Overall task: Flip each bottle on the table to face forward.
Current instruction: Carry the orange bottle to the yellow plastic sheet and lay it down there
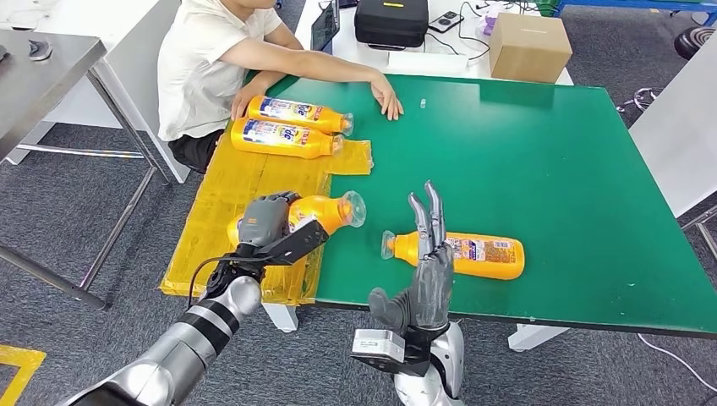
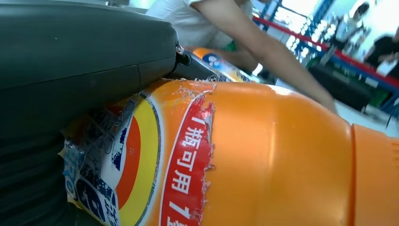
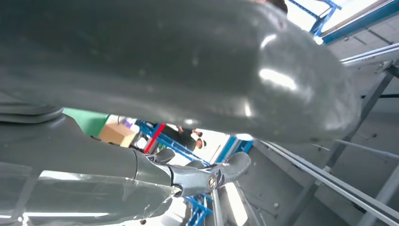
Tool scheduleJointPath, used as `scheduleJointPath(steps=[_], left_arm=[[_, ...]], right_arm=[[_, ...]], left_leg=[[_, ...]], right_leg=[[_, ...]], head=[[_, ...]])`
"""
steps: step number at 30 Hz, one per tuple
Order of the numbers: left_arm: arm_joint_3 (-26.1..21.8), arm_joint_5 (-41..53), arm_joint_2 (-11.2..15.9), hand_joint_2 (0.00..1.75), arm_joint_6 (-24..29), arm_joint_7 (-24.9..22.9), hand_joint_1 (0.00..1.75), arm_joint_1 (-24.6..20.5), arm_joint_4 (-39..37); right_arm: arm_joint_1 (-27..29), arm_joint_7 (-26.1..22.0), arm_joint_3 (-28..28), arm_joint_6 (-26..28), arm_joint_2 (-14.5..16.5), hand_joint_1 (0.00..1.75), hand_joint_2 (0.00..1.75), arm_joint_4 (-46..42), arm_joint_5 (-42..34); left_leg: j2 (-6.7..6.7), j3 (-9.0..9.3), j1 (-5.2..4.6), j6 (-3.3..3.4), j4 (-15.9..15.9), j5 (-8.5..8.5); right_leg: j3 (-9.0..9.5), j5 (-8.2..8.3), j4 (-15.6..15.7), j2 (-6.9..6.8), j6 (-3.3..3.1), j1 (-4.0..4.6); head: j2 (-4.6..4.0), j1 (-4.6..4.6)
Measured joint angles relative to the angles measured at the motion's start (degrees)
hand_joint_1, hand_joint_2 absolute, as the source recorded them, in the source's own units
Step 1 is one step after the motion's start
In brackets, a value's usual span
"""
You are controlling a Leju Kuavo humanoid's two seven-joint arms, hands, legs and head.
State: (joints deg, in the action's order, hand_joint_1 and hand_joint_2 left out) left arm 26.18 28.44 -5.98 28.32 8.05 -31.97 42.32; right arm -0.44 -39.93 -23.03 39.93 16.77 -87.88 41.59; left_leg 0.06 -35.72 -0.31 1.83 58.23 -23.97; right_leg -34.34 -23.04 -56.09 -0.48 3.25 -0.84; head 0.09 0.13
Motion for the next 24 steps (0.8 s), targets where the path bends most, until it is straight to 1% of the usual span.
scheduleJointPath(steps=[2,3,6,7,9,11,12,15,16,21,24], left_arm=[[0.6,1.7,0.3,1.75,-1.7,-0.9,1.75,-0.9,-1.1],[0.8,2.2,0.3,1.75,-2.2,-1.1,1.75,-1.2,-1.6],[1.5,3.5,0.6,1.75,-5.0,-1.7,1.64,-2.4,-2.8],[1.7,3.9,0.6,1.75,-6.6,-1.8,1.58,-2.8,-3.2],[2.0,4.5,0.8,1.75,-10.2,-1.9,1.51,-3.9,-4.0],[2.3,4.8,0.9,1.75,-13.6,-1.8,1.48,-5.0,-4.7],[2.4,4.9,1.0,1.75,-14.7,-1.7,1.34,-5.5,-5.0],[2.6,5.0,1.1,1.75,-16.3,-1.7,0.24,-6.6,-5.8],[2.6,5.0,1.2,1.75,-16.8,-1.6,0.01,-6.9,-6.0],[2.7,3.8,1.3,1.75,-22.1,0.6,0.0,-7.6,-7.2],[2.7,3.2,1.2,1.75,-24.3,1.8,0.0,-7.6,-8.2]], right_arm=[[0.0,0.0,-0.5,0.0,-0.2,0.0,0.0,0.3,-0.8],[0.0,0.0,-0.6,0.0,-0.3,0.0,0.44,0.4,-1.0],[-0.1,0.0,-1.2,0.0,-0.6,0.0,1.75,0.9,-2.0],[-0.2,0.0,-1.4,0.0,-0.8,0.0,1.75,1.0,-2.6],[-0.5,0.0,-2.0,0.0,-1.1,0.0,1.75,1.3,-3.8],[-0.8,0.0,-2.6,0.0,-1.4,0.0,1.75,1.7,-5.1],[-1.0,0.0,-2.8,0.0,-1.6,0.0,1.75,1.8,-5.5],[-1.4,0.0,-3.5,0.0,-2.0,0.0,1.75,2.3,-6.1],[-1.5,0.0,-3.7,0.0,-2.1,0.0,1.75,2.4,-6.3],[-2.2,0.0,-4.8,0.0,-2.7,0.0,1.75,3.1,-8.2],[-2.7,0.0,-5.6,0.0,-3.0,0.0,1.75,3.7,-9.0]], left_leg=[[0.0,0.0,0.0,0.0,0.0,0.0],[0.01,0.0,0.0,0.0,0.0,0.0],[-0.01,-0.01,0.0,0.0,0.0,0.0],[-0.02,-0.01,0.0,0.0,0.0,0.0],[-0.01,-0.02,0.0,0.0,0.0,0.0],[-0.01,-0.01,0.0,0.0,0.0,0.0],[-0.01,-0.01,0.0,0.0,0.0,0.0],[-0.01,-0.01,0.0,0.0,0.0,0.02],[-0.02,-0.01,0.0,0.0,0.0,0.02],[-0.01,-0.01,0.0,-0.01,0.0,0.01],[-0.01,-0.01,0.0,-0.01,0.0,0.01]], right_leg=[[0.0,0.0,0.0,0.0,0.0,0.0],[0.0,0.0,0.0,0.0,0.0,0.0],[-0.01,-0.01,0.0,0.0,-0.01,0.0],[-0.01,-0.02,0.0,-0.01,-0.01,0.0],[-0.01,-0.02,0.0,0.0,-0.01,0.0],[0.0,-0.01,0.0,0.0,-0.01,0.0],[0.0,-0.01,0.0,0.0,-0.01,0.0],[0.0,-0.01,0.0,0.0,0.0,0.0],[0.01,-0.01,0.0,0.0,0.0,0.0],[0.0,-0.01,0.0,0.0,0.0,0.0],[0.0,-0.01,0.0,0.0,0.0,0.0]], head=[[0.0,-0.01],[0.0,-0.01],[0.0,-0.01],[0.0,-0.01],[0.0,-0.01],[0.0,0.0],[0.0,-0.01],[0.0,-0.01],[0.0,-0.01],[0.0,-0.01],[0.0,-0.01]])
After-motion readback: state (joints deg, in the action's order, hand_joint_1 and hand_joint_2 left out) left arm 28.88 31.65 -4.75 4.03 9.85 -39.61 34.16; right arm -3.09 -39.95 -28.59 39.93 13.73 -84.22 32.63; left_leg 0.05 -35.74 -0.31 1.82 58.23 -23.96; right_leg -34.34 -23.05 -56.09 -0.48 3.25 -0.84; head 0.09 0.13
